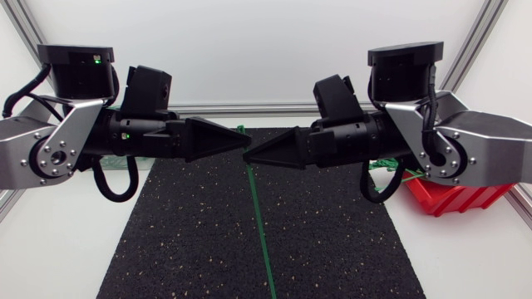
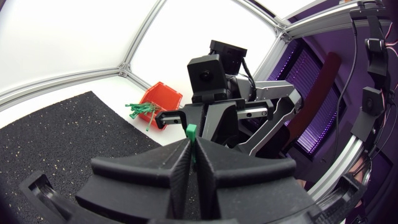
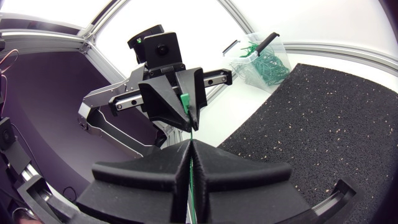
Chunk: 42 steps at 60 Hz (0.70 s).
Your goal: Take a green cable tie from the red box, thread the tail through the head to close it, then place it in the transparent bin on the left.
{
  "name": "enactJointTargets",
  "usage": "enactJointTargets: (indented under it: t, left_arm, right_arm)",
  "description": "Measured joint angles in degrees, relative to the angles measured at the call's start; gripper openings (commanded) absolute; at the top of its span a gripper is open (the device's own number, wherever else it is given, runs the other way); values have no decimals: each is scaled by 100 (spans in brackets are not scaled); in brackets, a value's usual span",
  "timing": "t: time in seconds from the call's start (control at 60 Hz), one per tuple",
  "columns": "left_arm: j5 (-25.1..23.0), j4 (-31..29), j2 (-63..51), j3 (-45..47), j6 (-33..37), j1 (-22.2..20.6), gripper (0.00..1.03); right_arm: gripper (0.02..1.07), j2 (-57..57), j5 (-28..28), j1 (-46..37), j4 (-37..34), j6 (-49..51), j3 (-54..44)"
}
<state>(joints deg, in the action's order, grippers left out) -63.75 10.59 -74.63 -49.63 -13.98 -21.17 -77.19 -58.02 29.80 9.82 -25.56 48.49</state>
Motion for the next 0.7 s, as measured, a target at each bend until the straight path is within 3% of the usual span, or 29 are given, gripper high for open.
enactJointTargets:
  t: [0.417, 0.6, 0.7]
  left_arm:
    - [149, -44, 72, 22, 0, -39, 4]
    - [146, -44, 153, 46, 0, -39, 30]
    - [149, -11, 190, 50, 0, -24, 36]
  right_arm:
    - [8, -70, 175, 133, 310, -2, -83]
    - [8, 4, 190, 120, 369, 0, -142]
    - [8, 15, 188, 105, 365, -2, -216]
